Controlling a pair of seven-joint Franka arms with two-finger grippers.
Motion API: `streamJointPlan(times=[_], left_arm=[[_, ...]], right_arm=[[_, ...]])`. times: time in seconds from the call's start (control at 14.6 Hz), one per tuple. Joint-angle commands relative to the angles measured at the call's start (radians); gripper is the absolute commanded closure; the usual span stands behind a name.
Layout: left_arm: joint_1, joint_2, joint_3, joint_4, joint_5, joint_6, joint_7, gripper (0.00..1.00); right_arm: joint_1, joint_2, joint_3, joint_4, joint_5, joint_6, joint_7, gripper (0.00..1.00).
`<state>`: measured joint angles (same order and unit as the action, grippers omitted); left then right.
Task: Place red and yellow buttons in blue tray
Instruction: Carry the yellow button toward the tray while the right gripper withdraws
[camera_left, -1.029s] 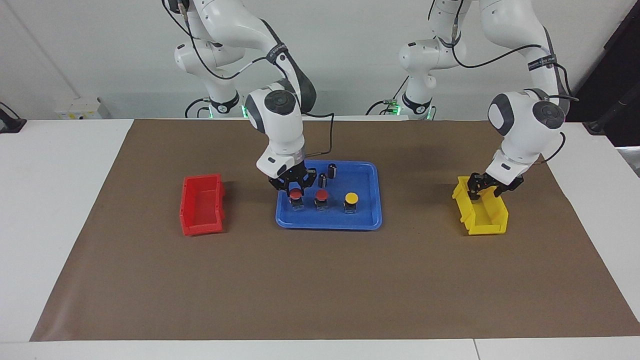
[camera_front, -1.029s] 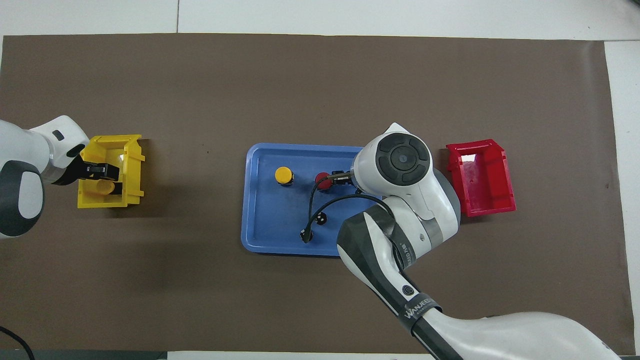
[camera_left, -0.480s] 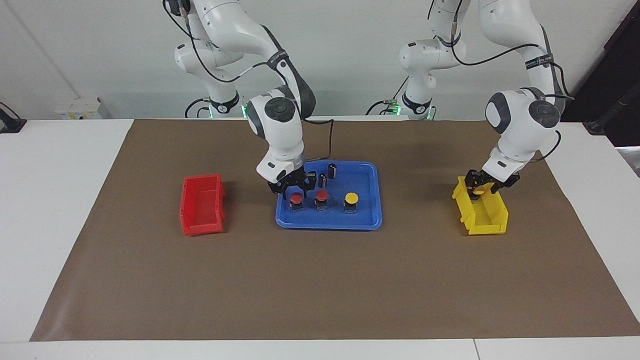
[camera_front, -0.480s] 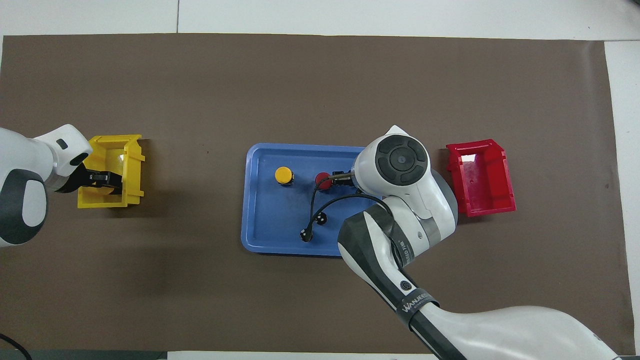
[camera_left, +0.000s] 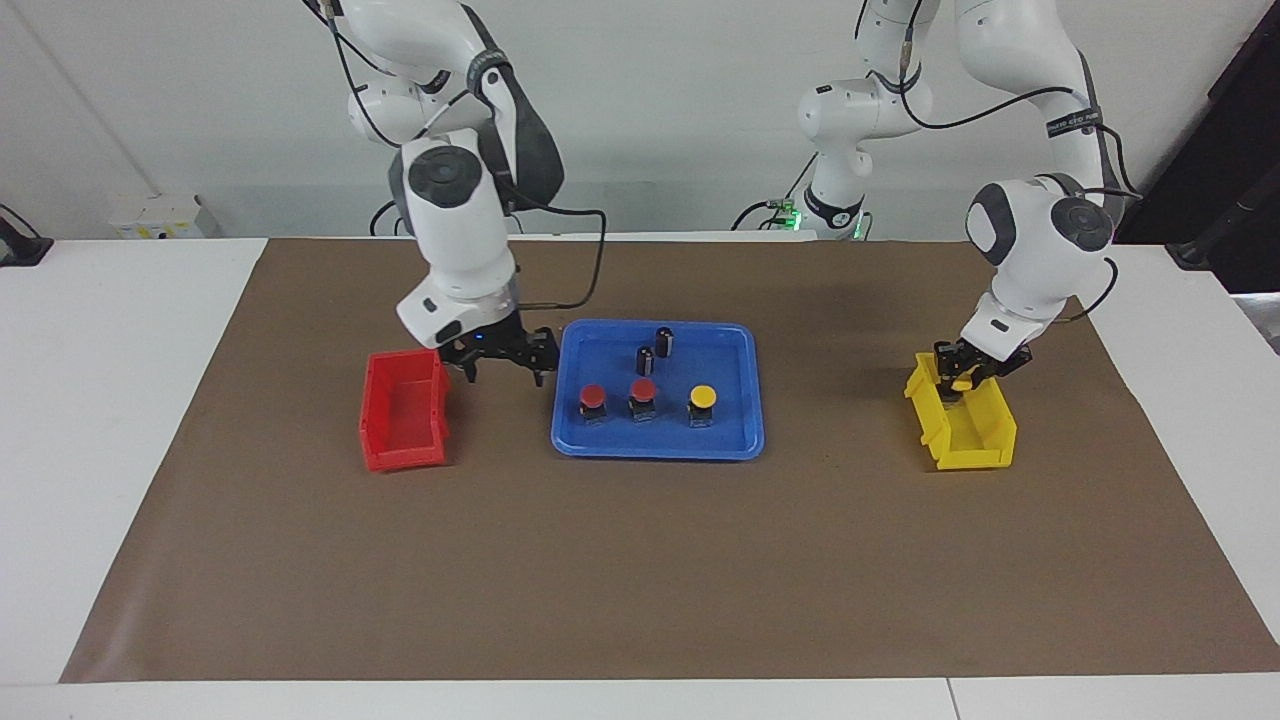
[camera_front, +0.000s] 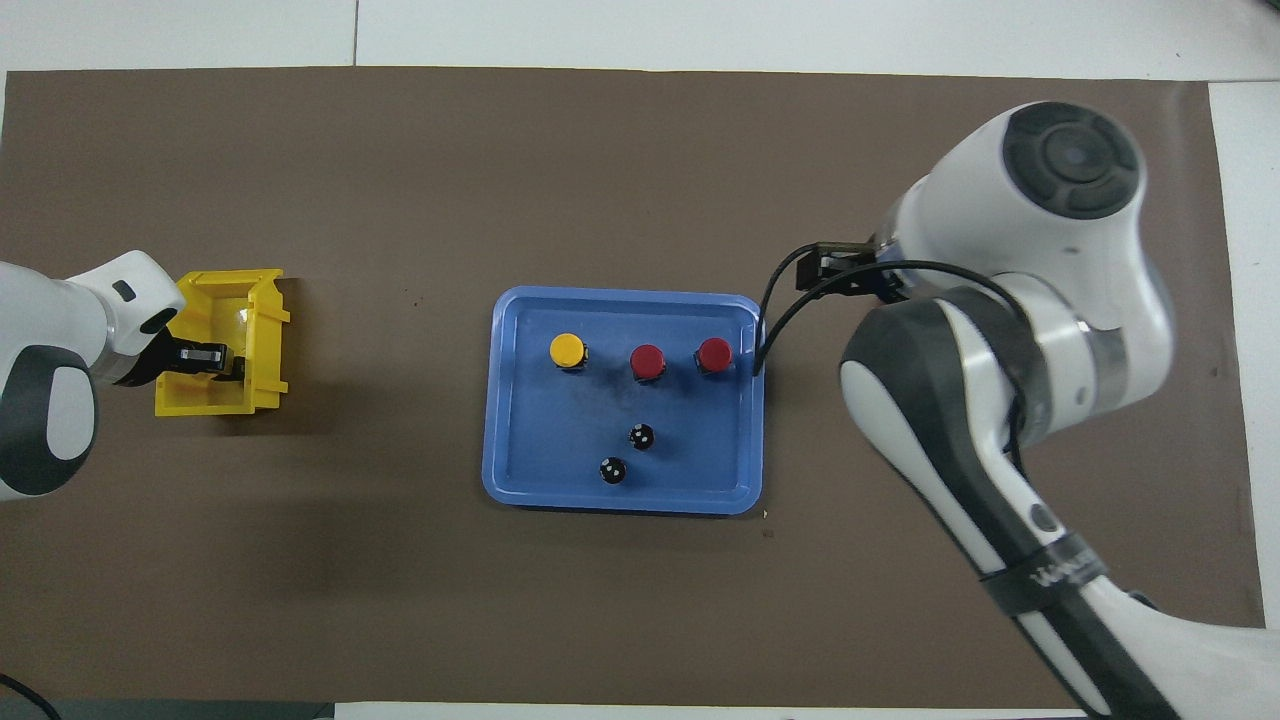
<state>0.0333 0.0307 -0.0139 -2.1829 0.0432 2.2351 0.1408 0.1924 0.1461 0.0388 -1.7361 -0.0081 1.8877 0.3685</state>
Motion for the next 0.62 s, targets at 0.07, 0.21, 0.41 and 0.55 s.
streamJointPlan(times=[0.07,0.21,0.41,0.55], left_arm=[[-0.083,0.038,-0.003,0.271,0.033,-0.236,-0.097,0.99],[-0.249,0.07,-0.005,0.345,0.172,-0.264,-0.351,0.99],[-0.422,0.064,-0.012,0.341,0.196,-0.285,-0.606,0.99],[-0.49,0.072,-0.012,0.313,0.102,-0.241,-0.702,0.99]], right_arm=[[-0.148,-0.049,0.013,0.046,0.011,-0.103,-0.129,0.0],[-0.224,-0.092,0.012,0.046,0.013,-0.159,-0.224,0.0],[-0.187,-0.132,-0.112,0.071,0.011,-0.248,-0.311,0.0],[-0.186,-0.135,-0.128,0.119,0.013,-0.335,-0.341,0.0]])
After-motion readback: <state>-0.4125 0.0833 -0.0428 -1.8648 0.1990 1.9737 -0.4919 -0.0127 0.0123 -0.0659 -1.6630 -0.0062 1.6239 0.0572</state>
